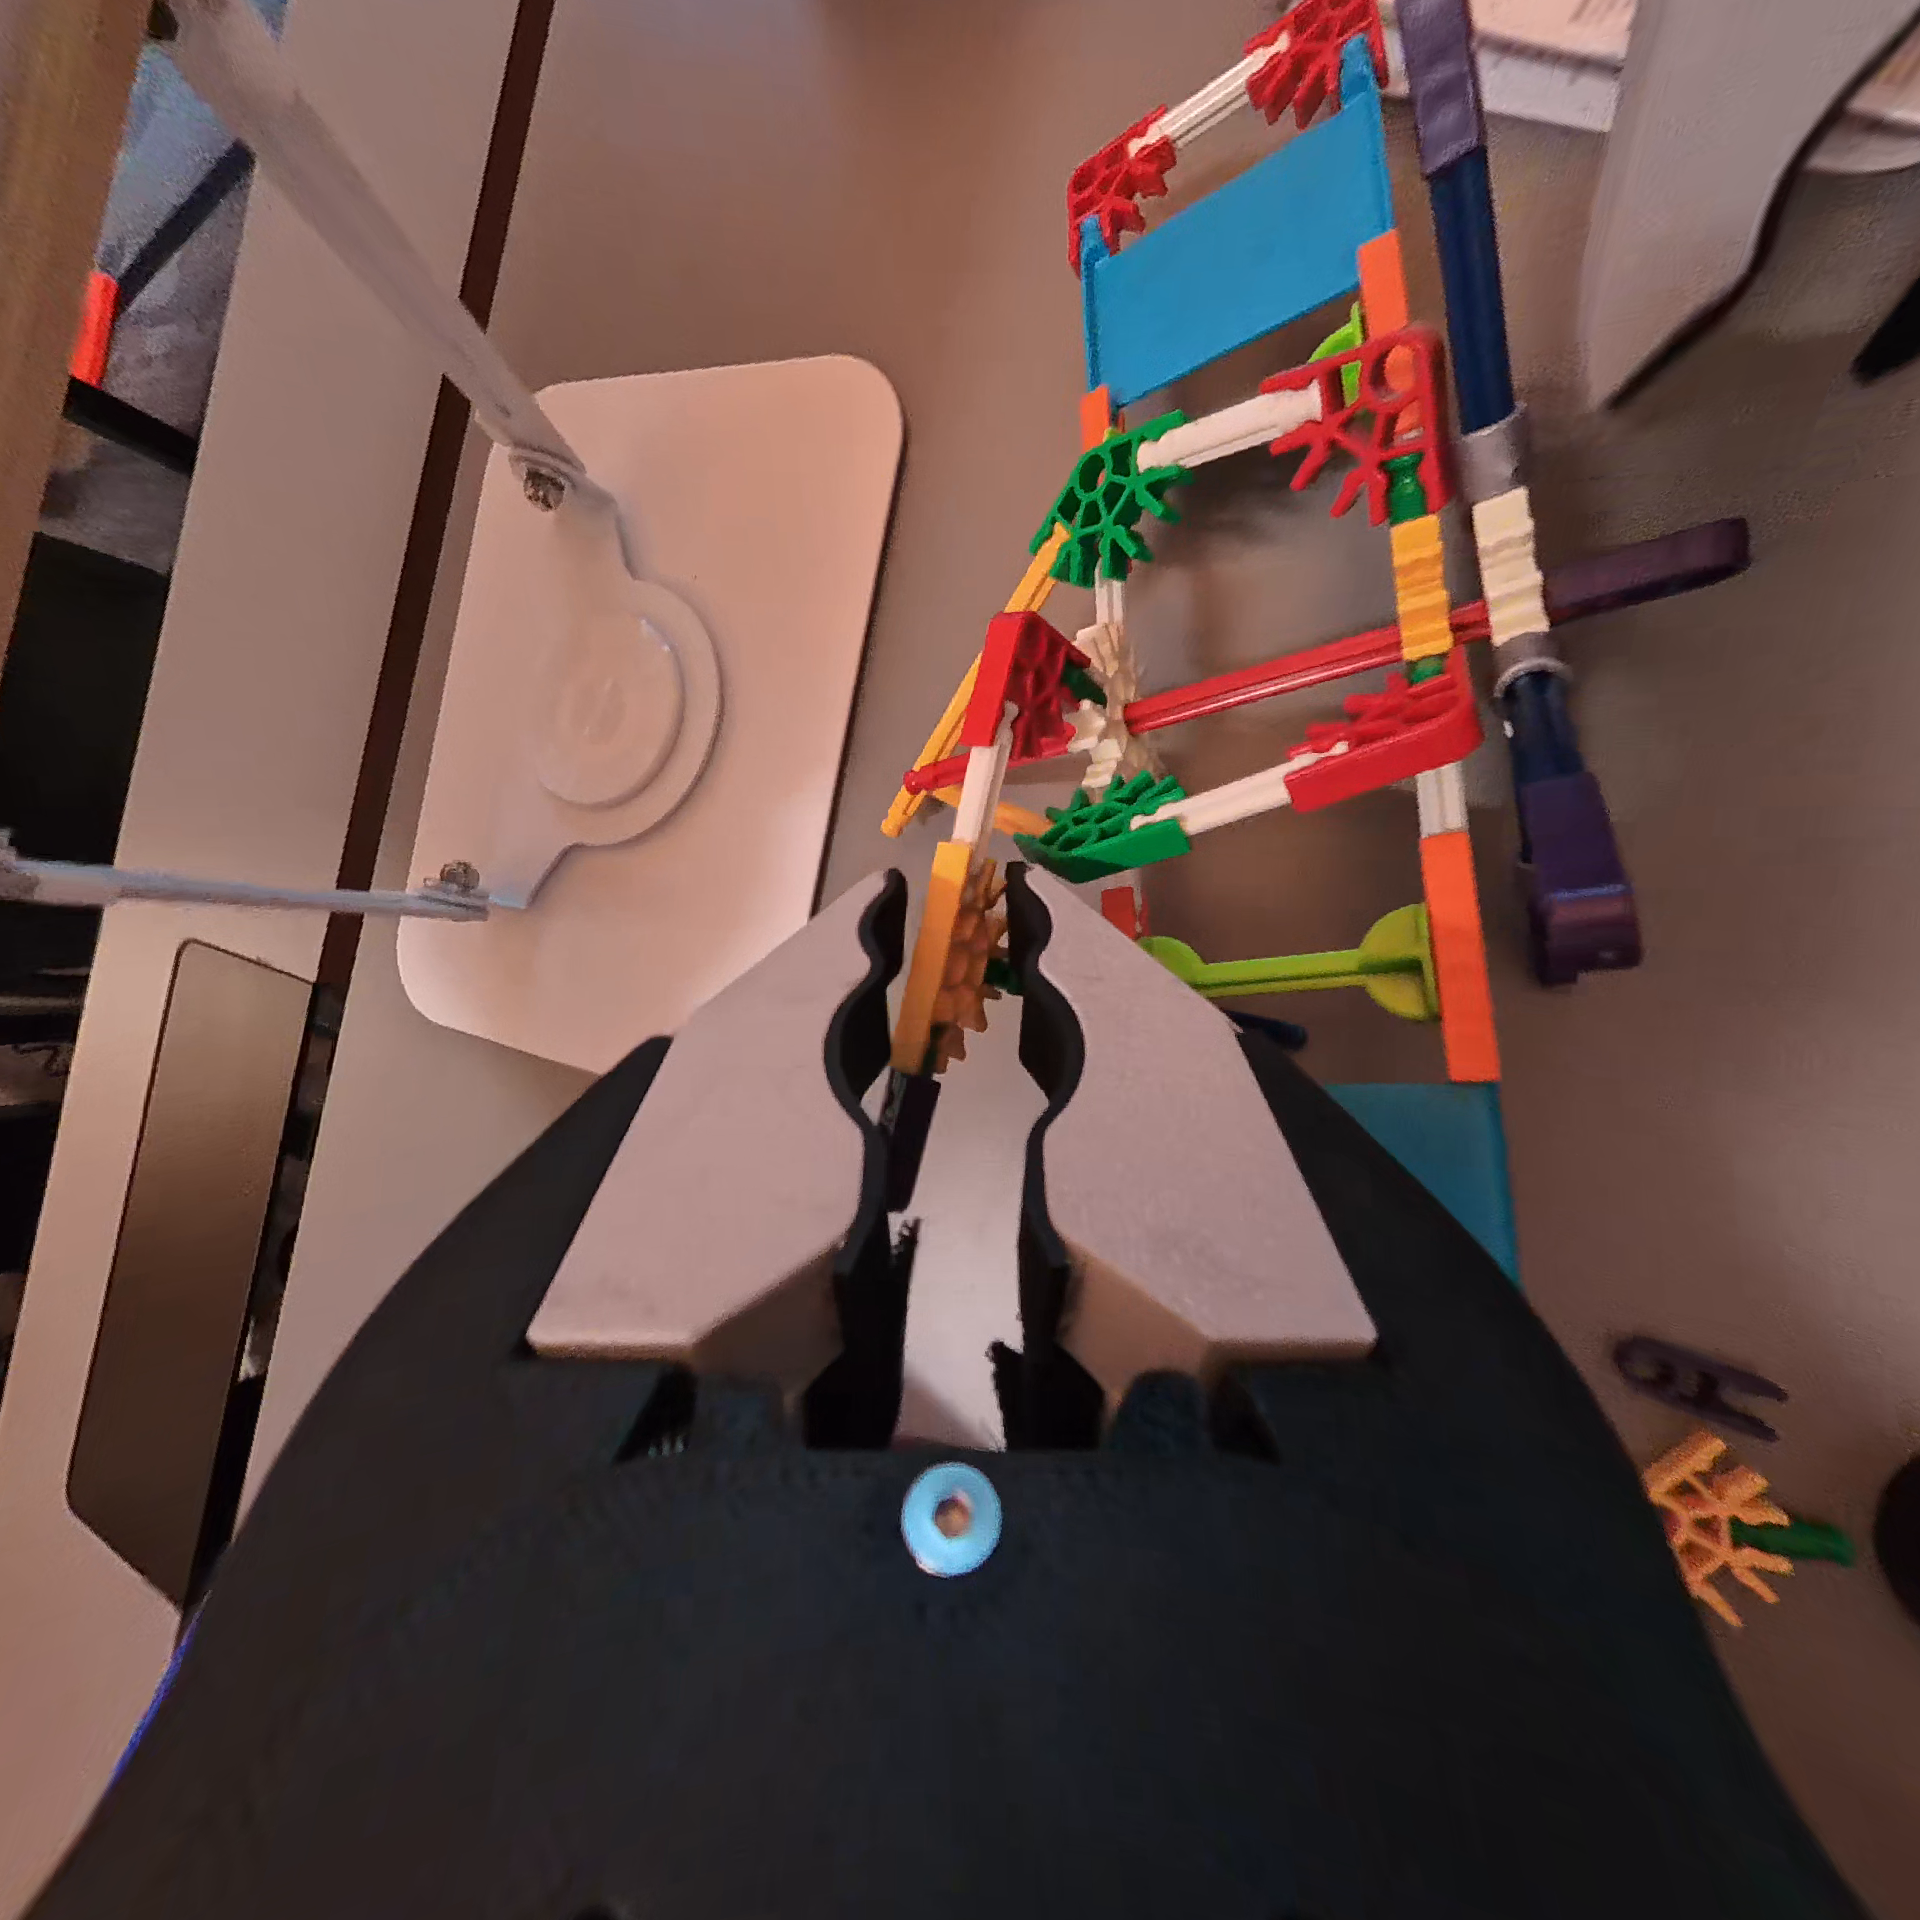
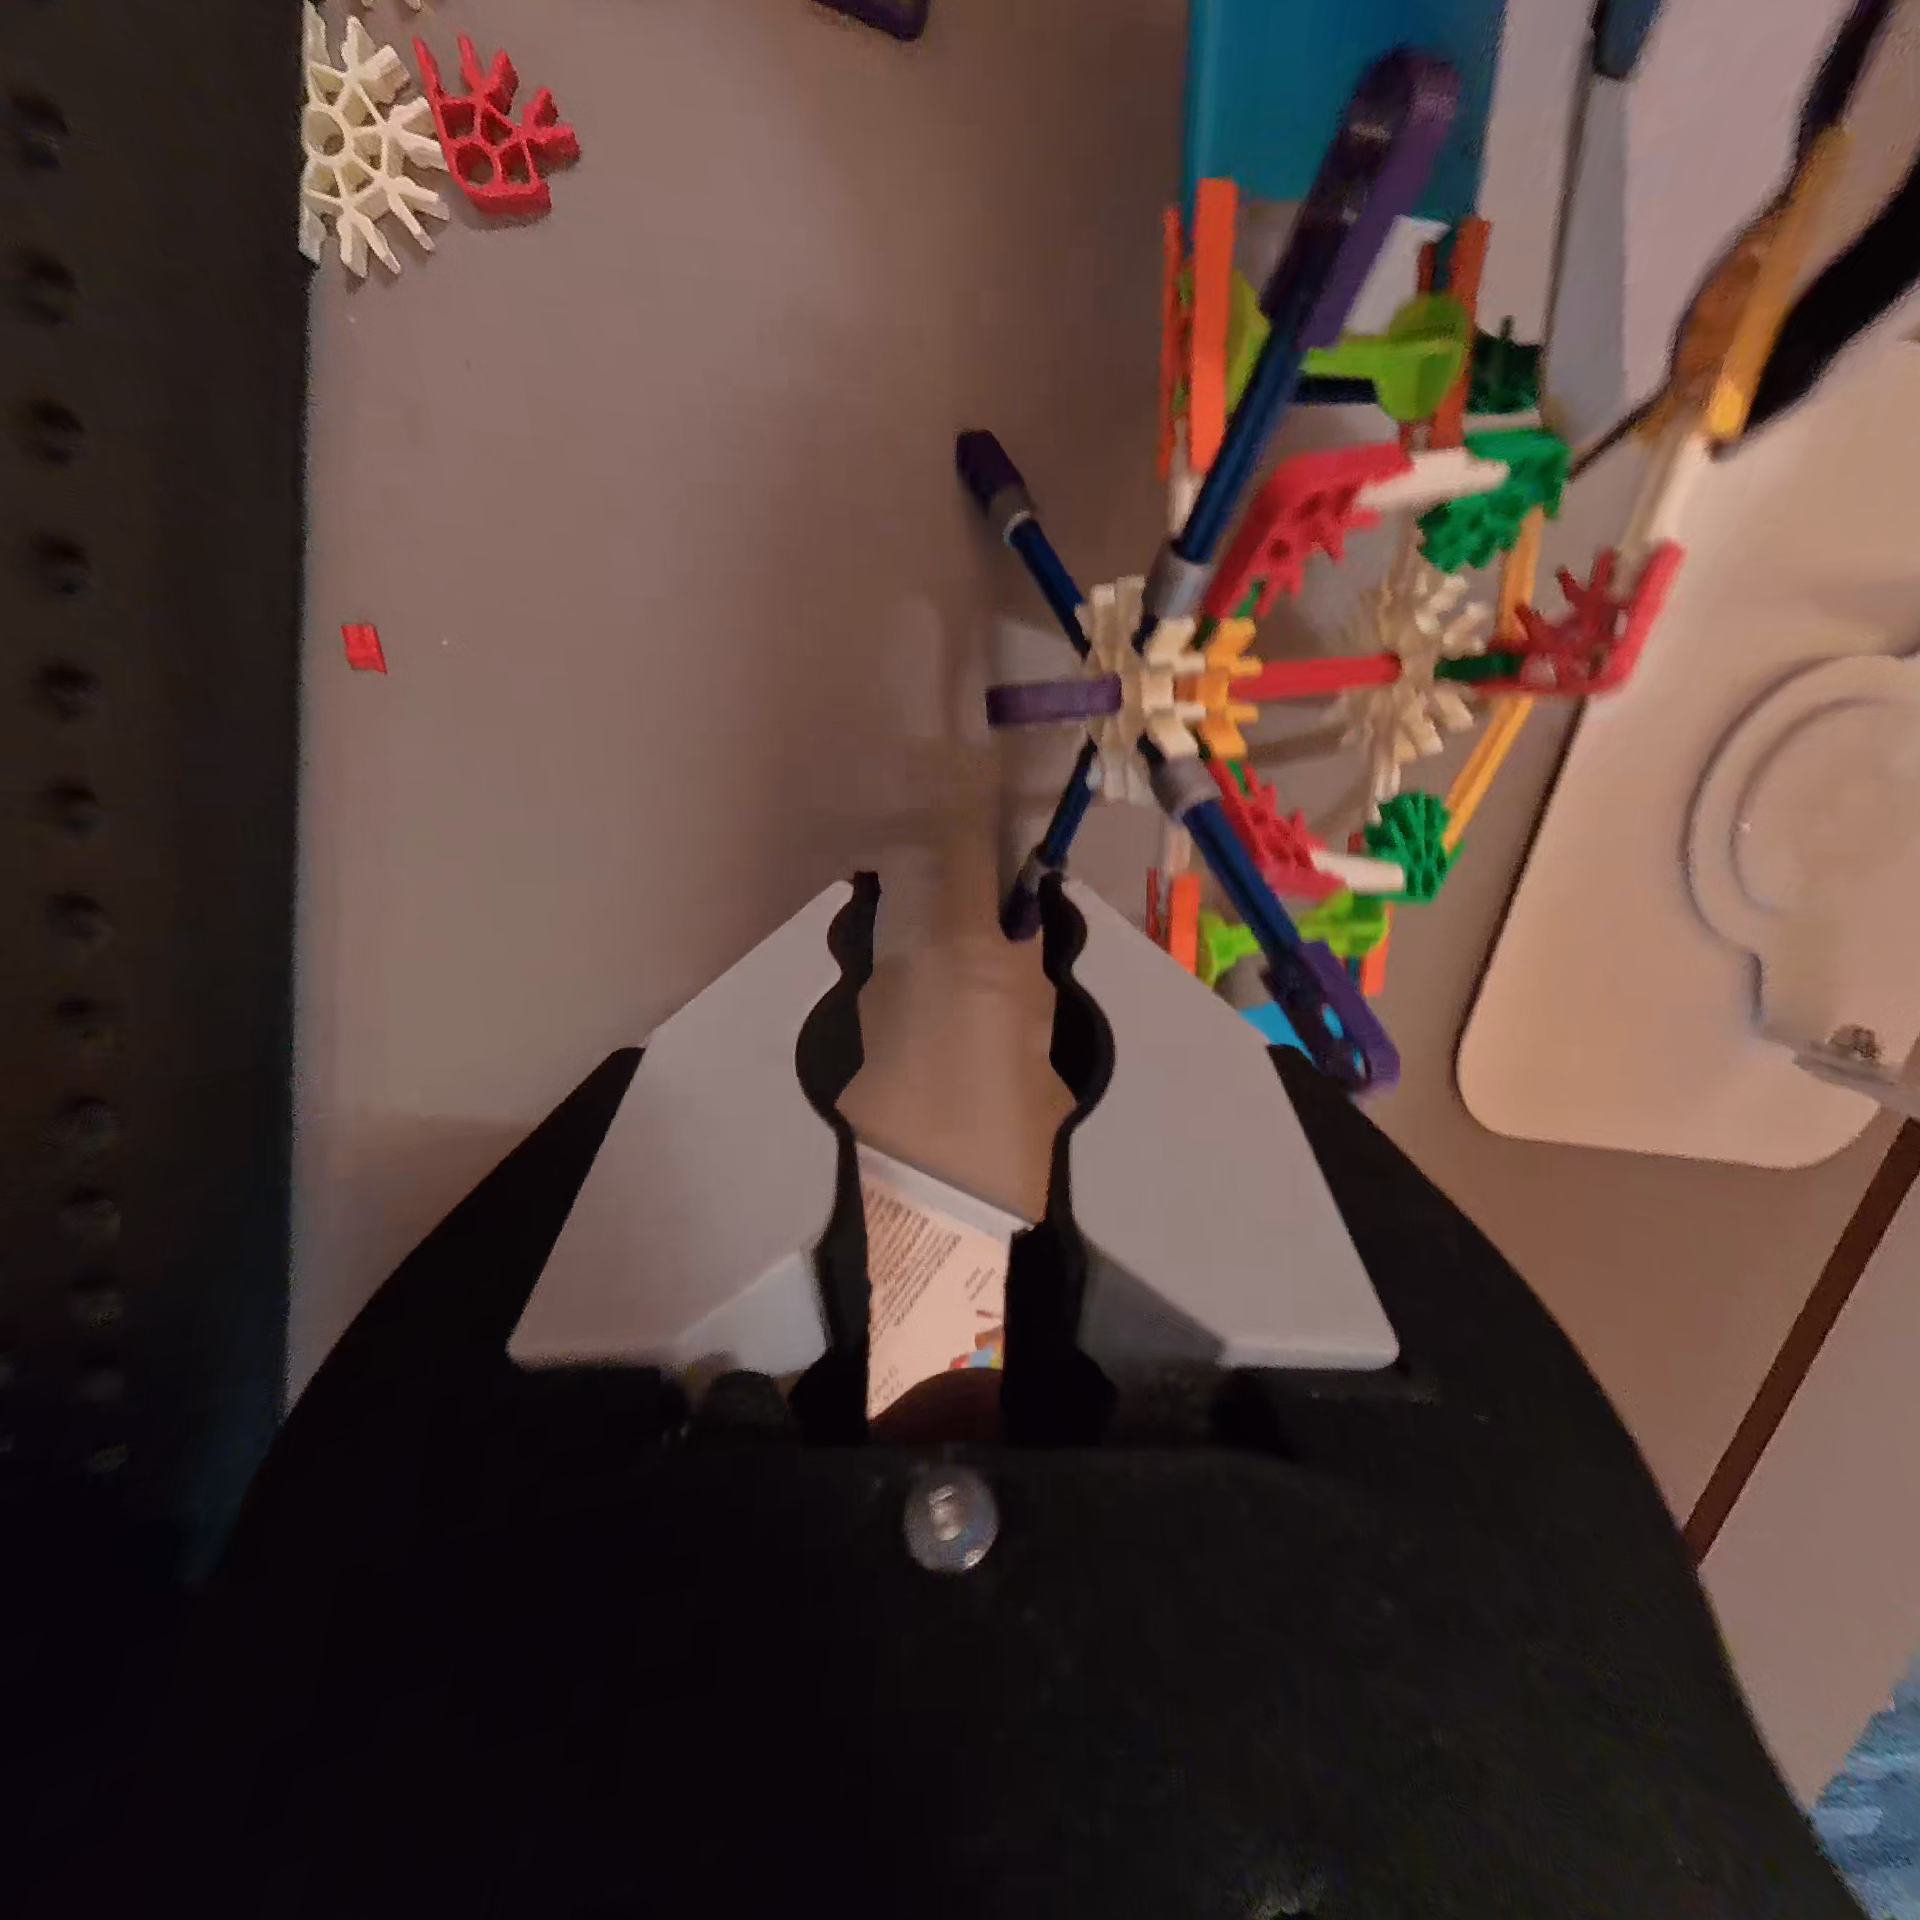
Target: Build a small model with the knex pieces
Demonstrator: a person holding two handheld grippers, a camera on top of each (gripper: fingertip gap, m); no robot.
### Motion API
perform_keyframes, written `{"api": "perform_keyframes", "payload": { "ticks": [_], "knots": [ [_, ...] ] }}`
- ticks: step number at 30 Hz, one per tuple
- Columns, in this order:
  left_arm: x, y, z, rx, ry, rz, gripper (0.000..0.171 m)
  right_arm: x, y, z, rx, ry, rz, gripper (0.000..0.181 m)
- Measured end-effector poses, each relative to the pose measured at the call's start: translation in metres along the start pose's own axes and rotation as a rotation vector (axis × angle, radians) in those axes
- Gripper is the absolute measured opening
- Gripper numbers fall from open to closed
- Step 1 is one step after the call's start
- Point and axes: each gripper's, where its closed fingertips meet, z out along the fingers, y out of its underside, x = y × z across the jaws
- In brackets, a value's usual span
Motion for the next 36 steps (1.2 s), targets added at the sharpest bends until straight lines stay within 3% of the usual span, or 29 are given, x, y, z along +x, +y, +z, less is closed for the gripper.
{"api": "perform_keyframes", "payload": {
  "ticks": [5, 12, 16, 25, 32, 36],
  "knots": [
    [-0.006, 0.007, -0.01, 0.009, 0.005, -0.06, 0.024, 0.034, 0.023, -0.023, 0.049, 0.127, 0.106, 0.032],
    [-0.005, 0.017, -0.018, -0.024, 0.034, -0.141, 0.029, 0.064, 0.046, -0.01, -0.036, 0.235, 0.143, 0.04],
    [-0.002, 0.023, -0.022, -0.035, 0.063, -0.18, 0.028, 0.077, 0.046, -0.007, 0.015, 0.259, 0.18, 0.04],
    [-0.004, 0.033, -0.025, -0.062, 0.065, -0.222, 0.036, 0.083, 0.059, 0.006, -0.039, 0.275, 0.169, 0.046],
    [-0.007, 0.044, -0.028, -0.097, 0.063, -0.277, 0.039, 0.085, 0.067, -0.016, -0.041, 0.327, 0.2, 0.043],
    [-0.008, 0.044, -0.03, -0.1, 0.056, -0.278, 0.039, 0.084, 0.056, -0.035, -0.024, 0.383, 0.171, 0.042]
  ]
}}
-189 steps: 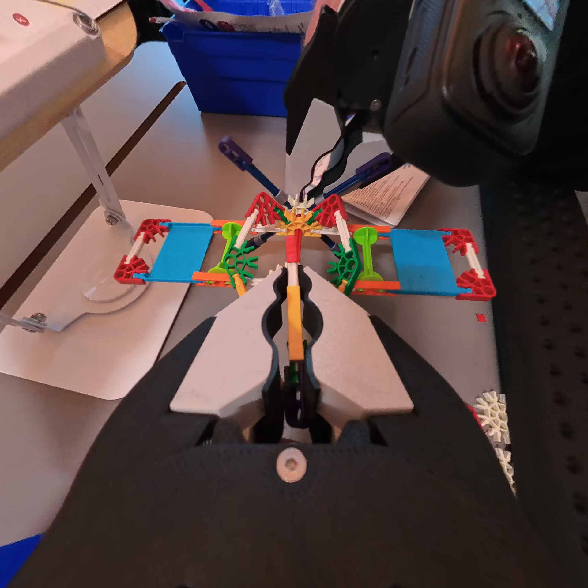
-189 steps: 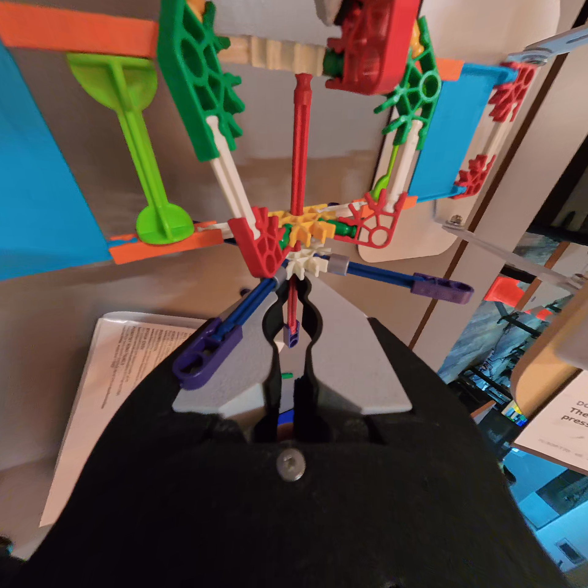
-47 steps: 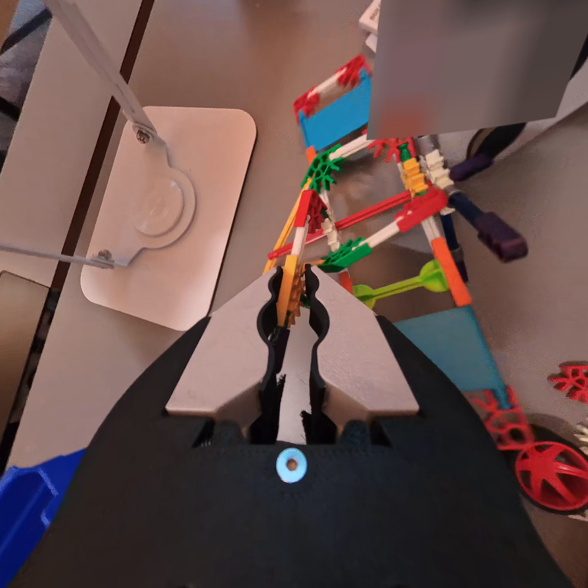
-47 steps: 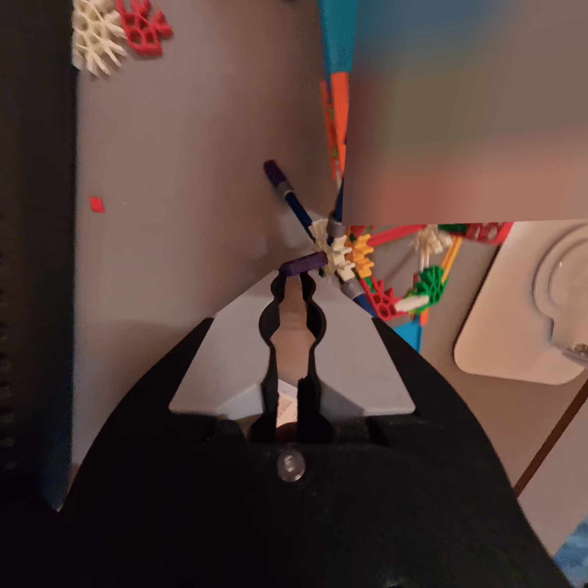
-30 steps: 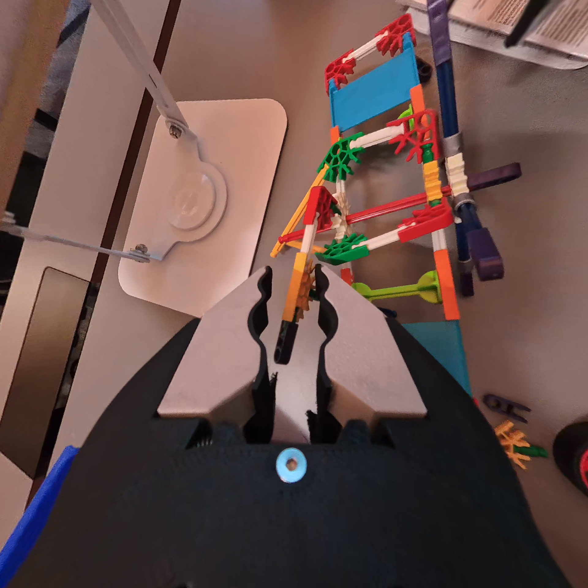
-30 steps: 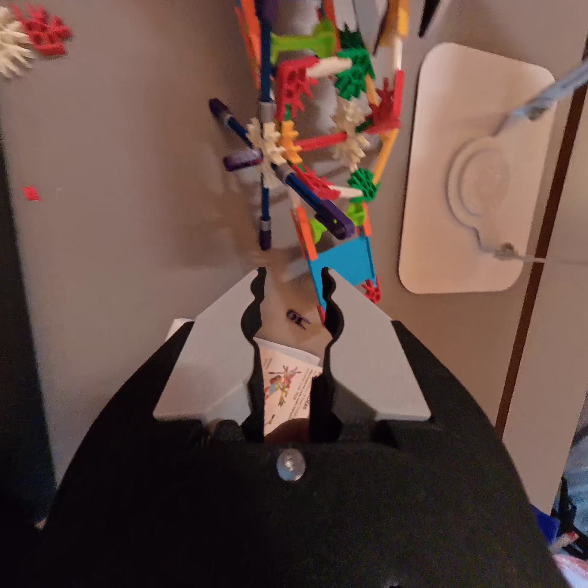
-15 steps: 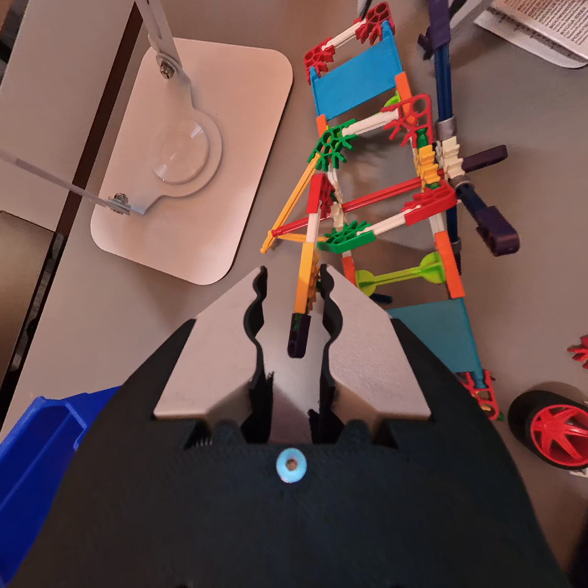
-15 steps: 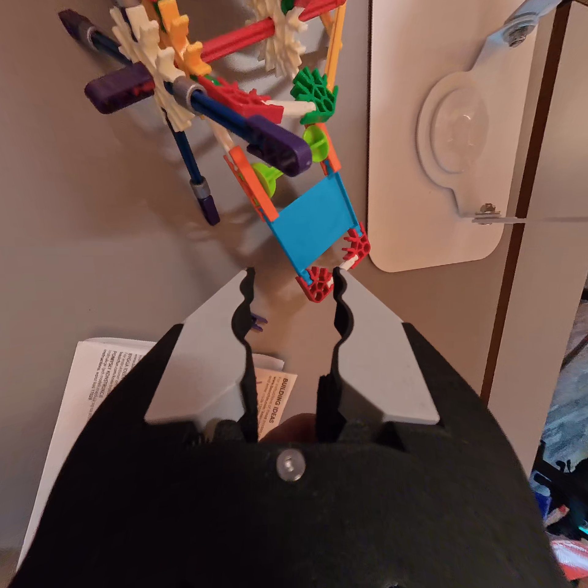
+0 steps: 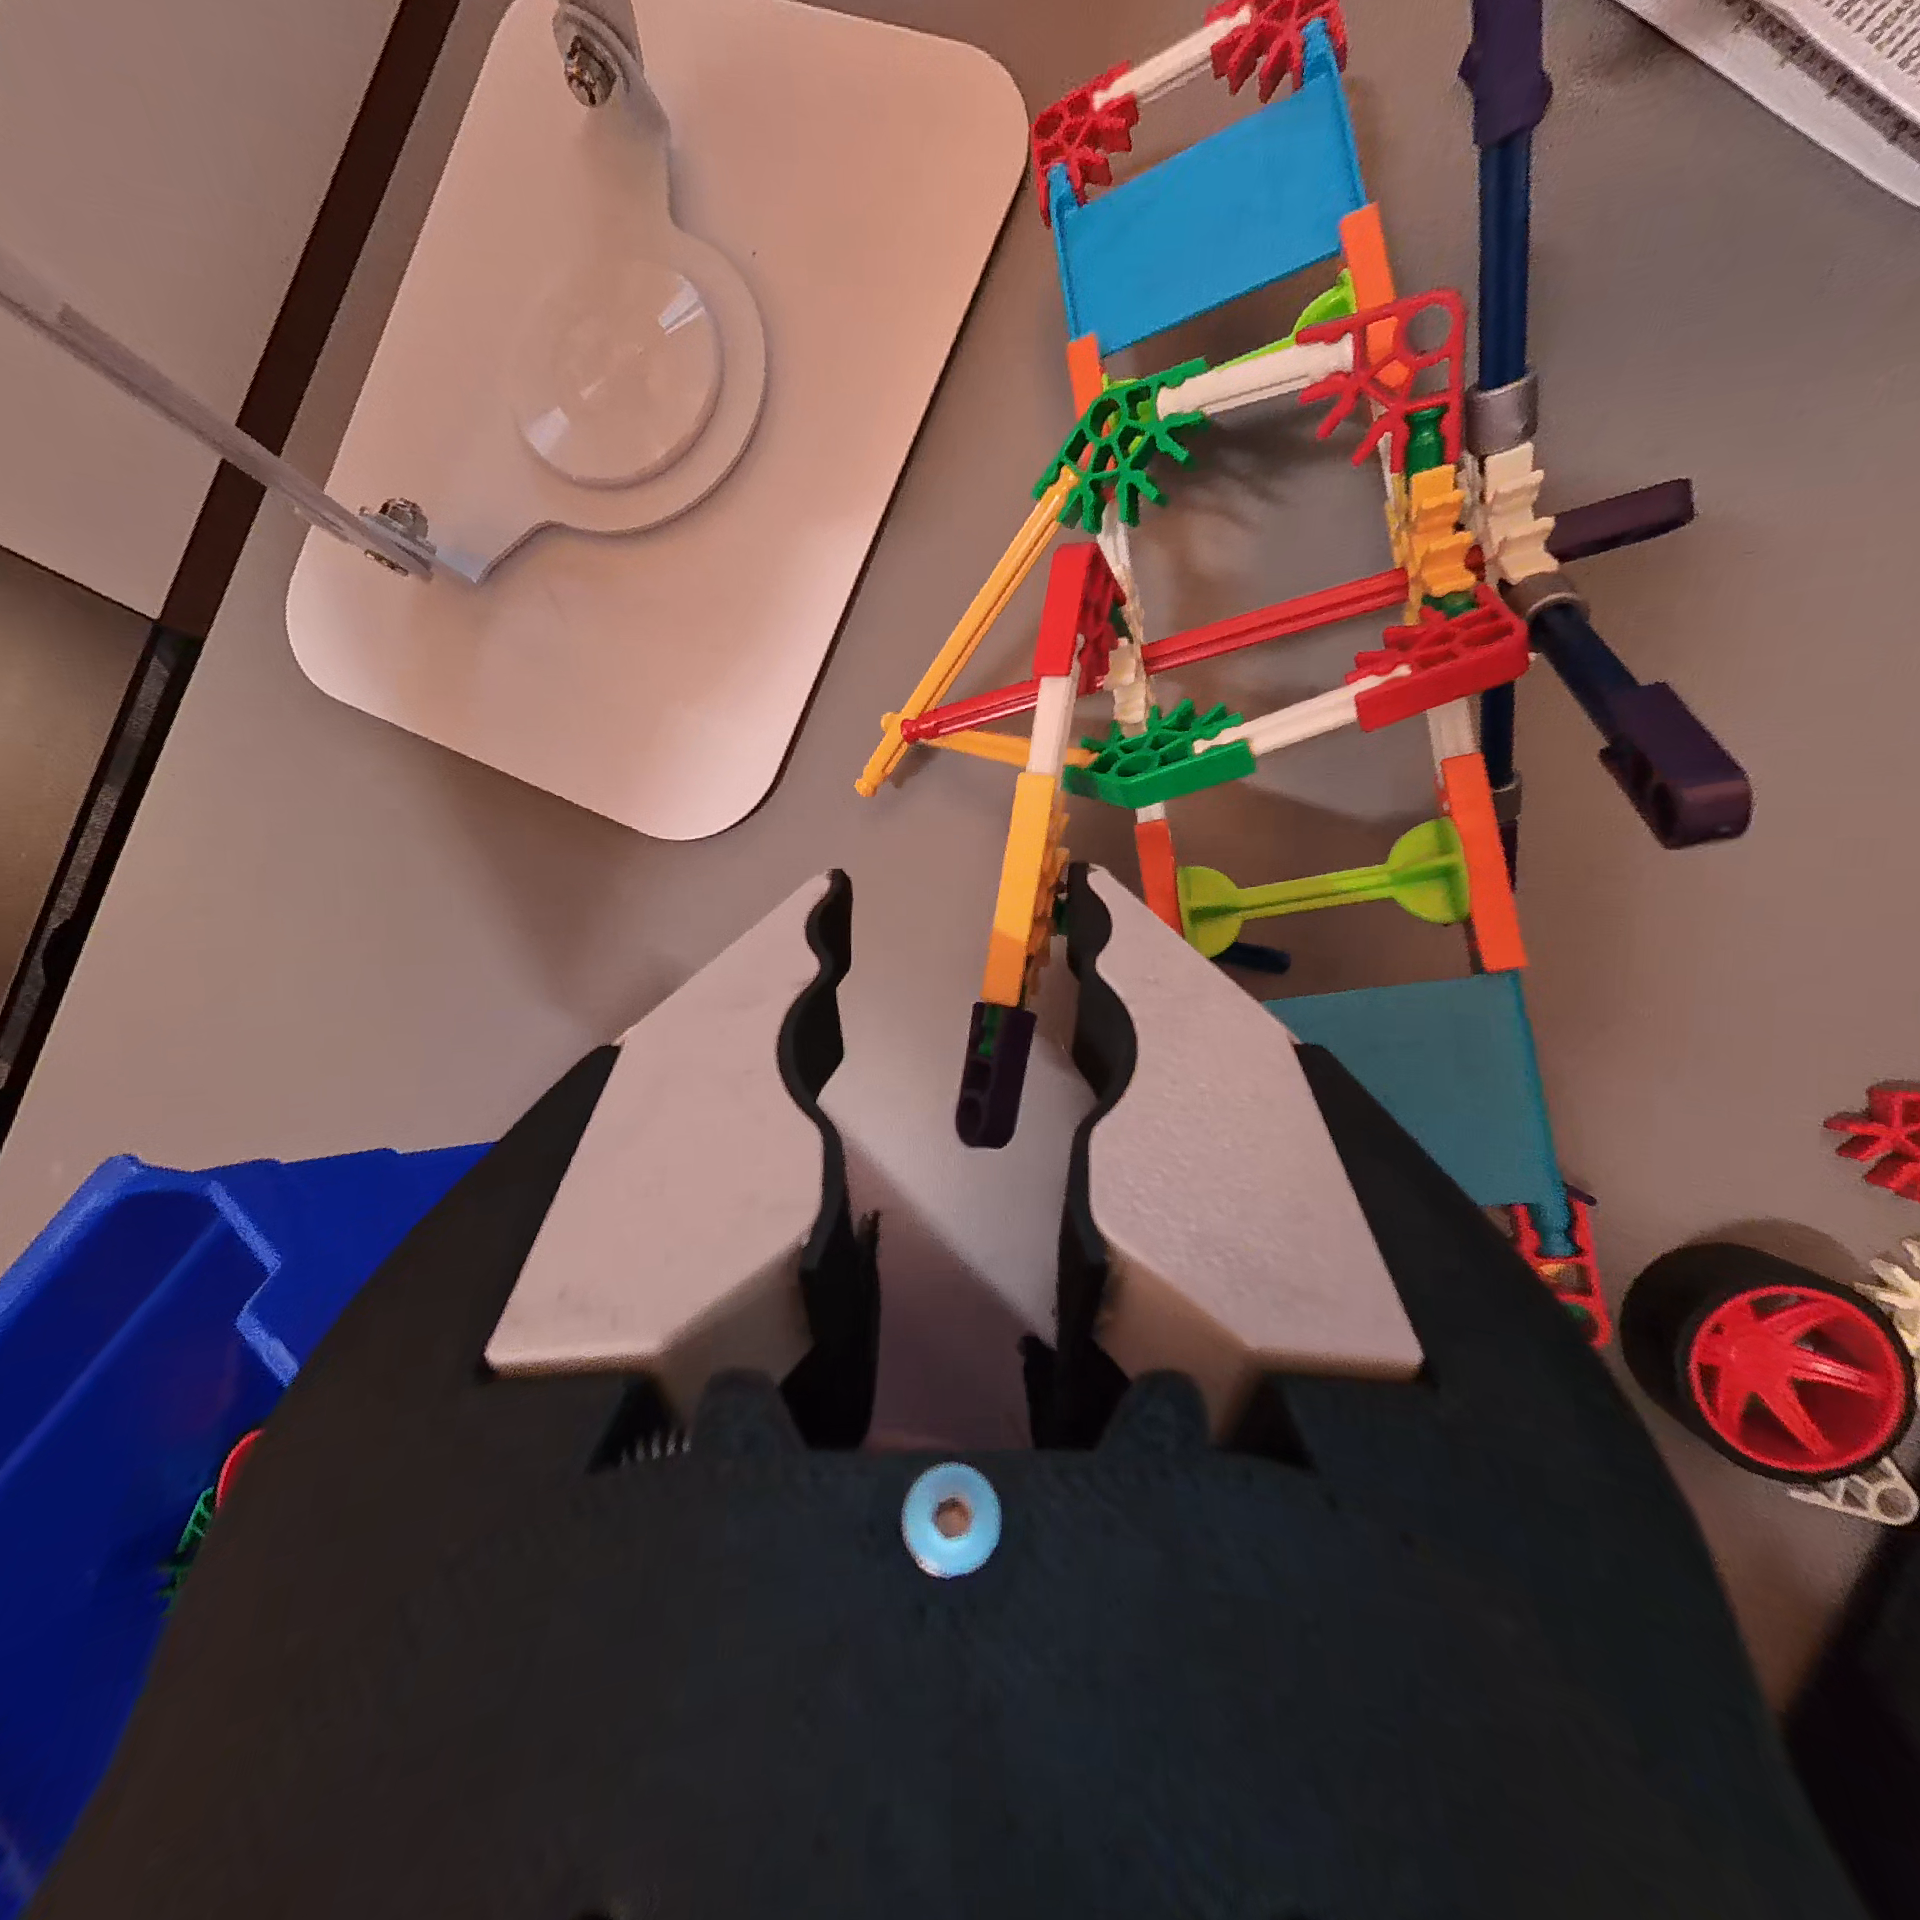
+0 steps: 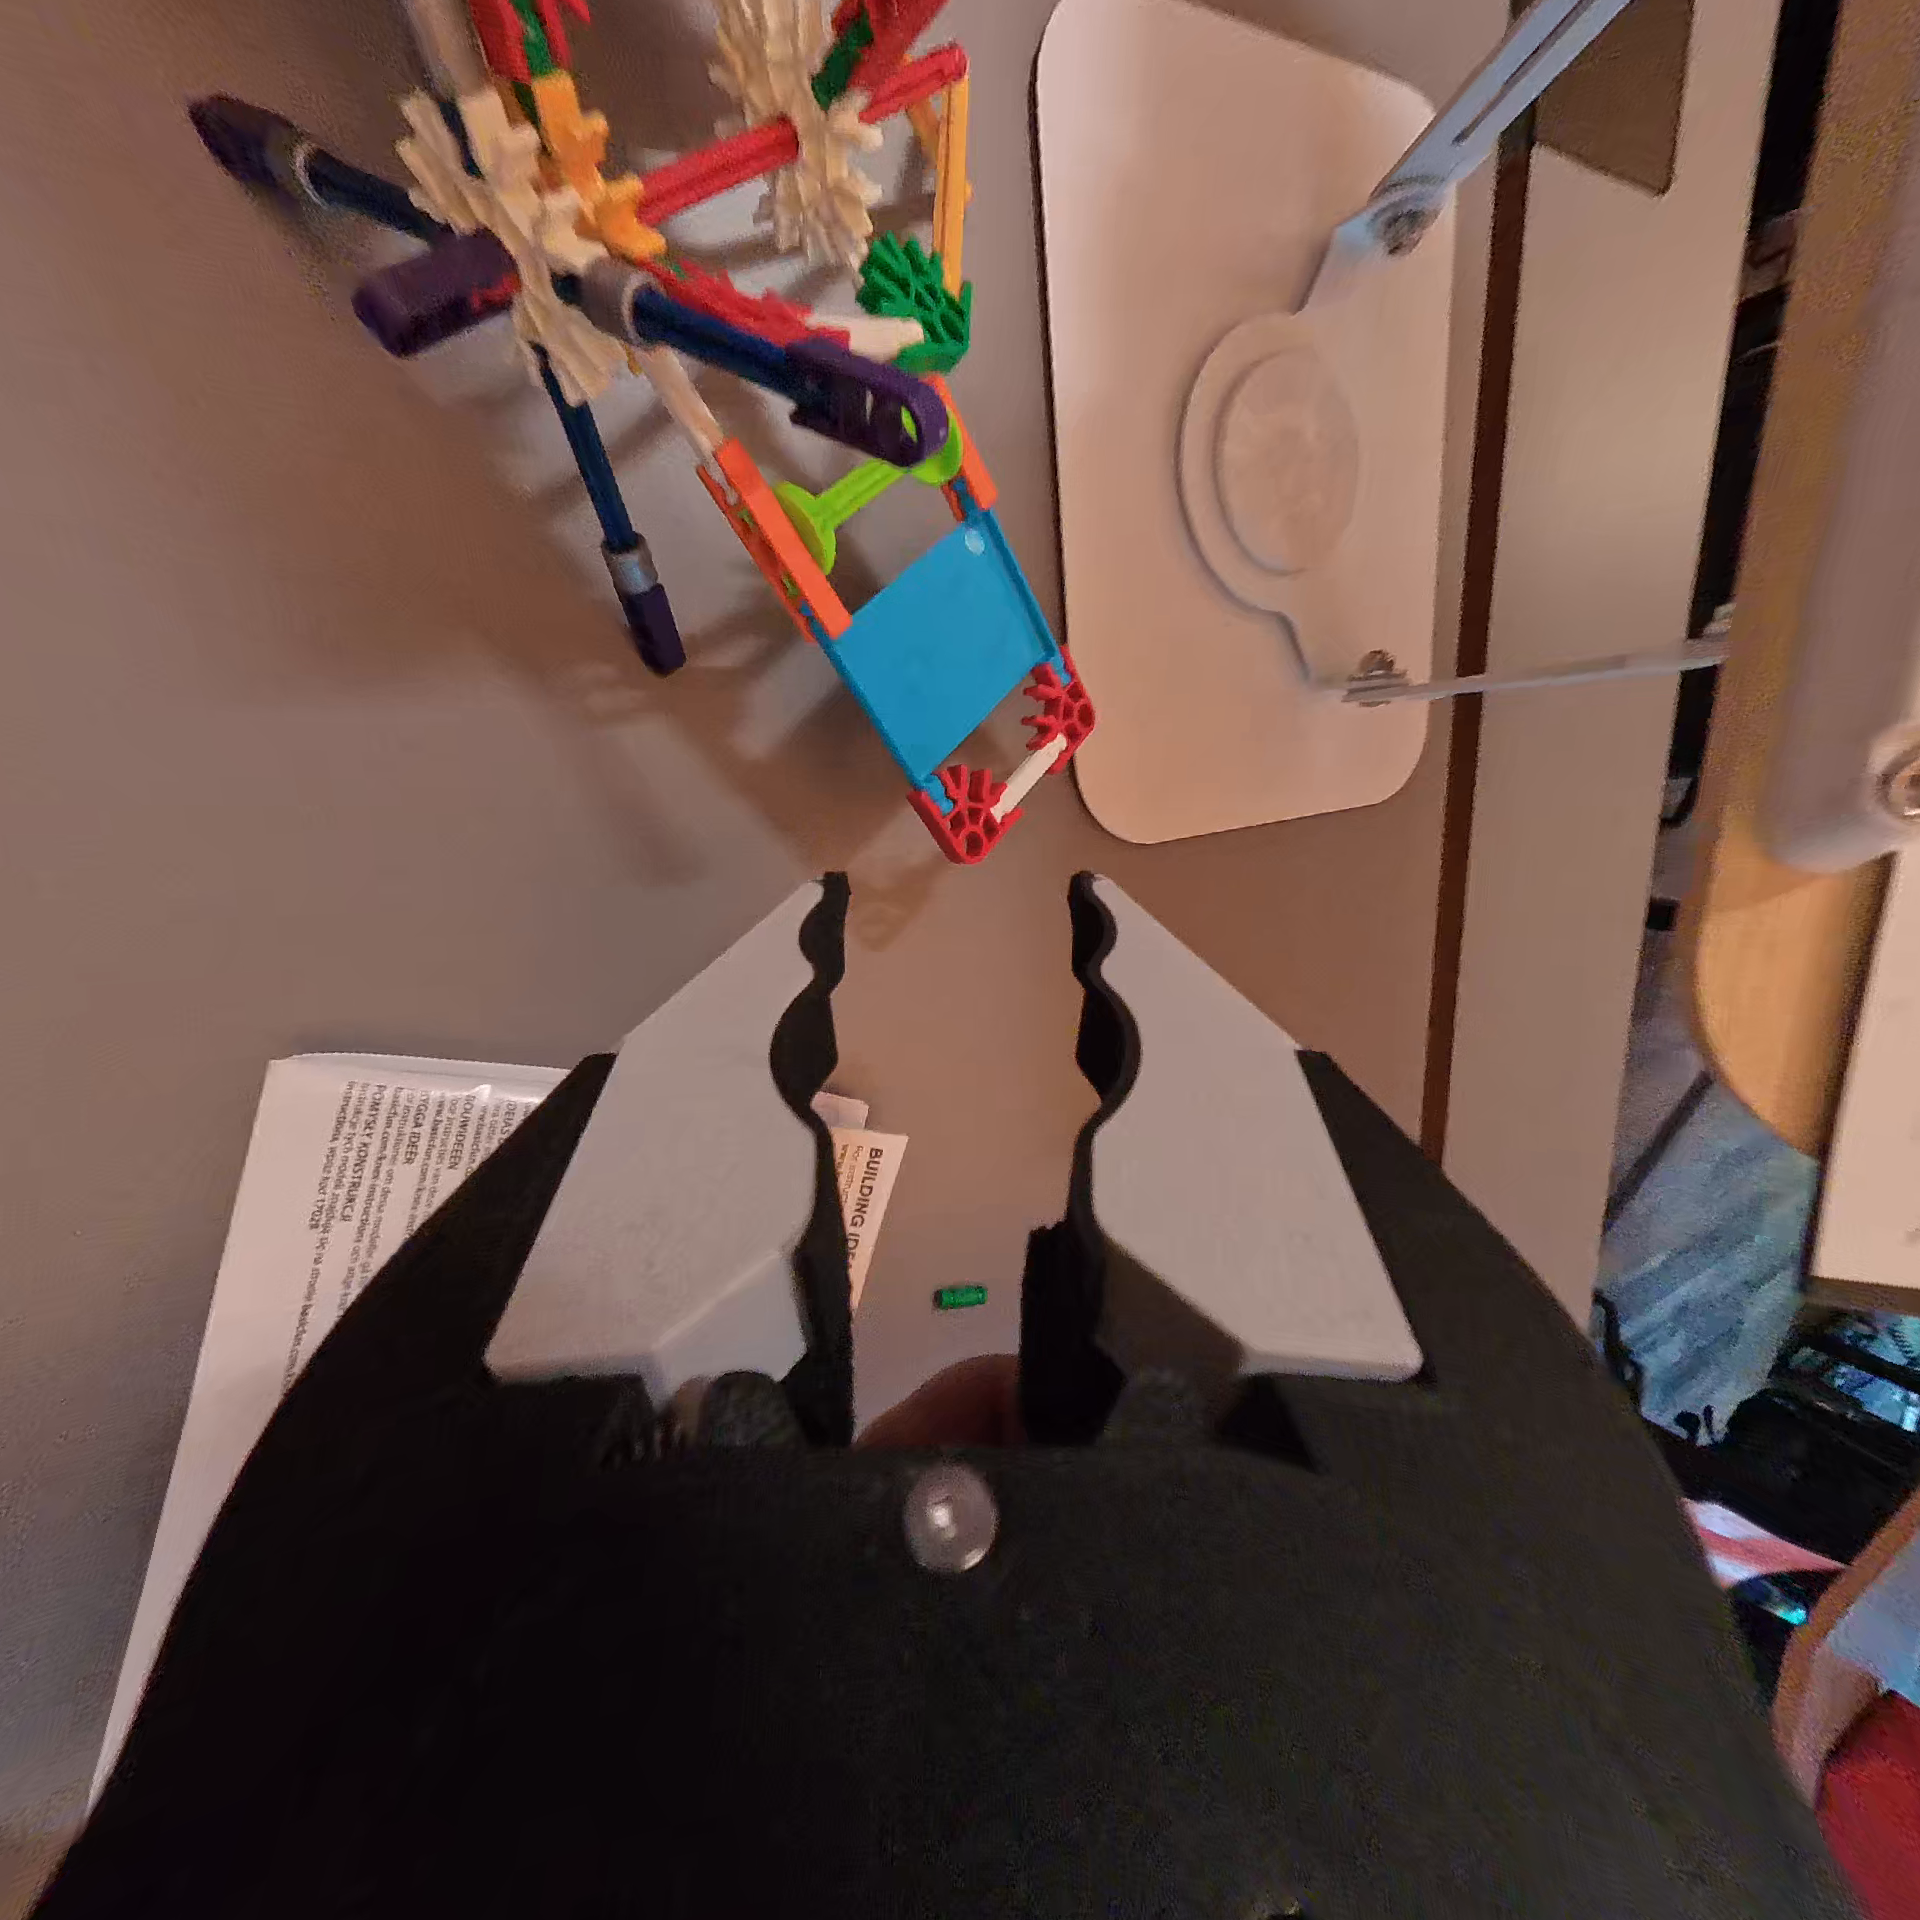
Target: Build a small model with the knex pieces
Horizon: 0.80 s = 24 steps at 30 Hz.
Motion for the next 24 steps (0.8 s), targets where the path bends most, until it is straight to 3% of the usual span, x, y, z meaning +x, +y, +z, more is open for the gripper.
{"api": "perform_keyframes", "payload": {
  "ticks": [8, 14, 19, 24],
  "knots": [
    [-0.005, -0.009, -0.006, 0.051, 0.005, -0.101, 0.048, -0.002, -0.029, 0.0, 0.064, 0.045, -0.034, 0.045],
    [-0.004, -0.002, -0.006, 0.028, 0.009, -0.084, 0.038, -0.005, -0.056, 0.0, 0.139, 0.065, -0.046, 0.045],
    [0.006, -0.005, -0.004, 0.044, 0.063, -0.062, 0.013, -0.02, -0.082, -0.004, 0.232, 0.028, -0.046, 0.043],
    [0.009, -0.004, 0.0, 0.029, 0.071, -0.073, 0.013, -0.049, -0.1, 0.0, 0.251, -0.043, -0.099, 0.045]
  ]
}}
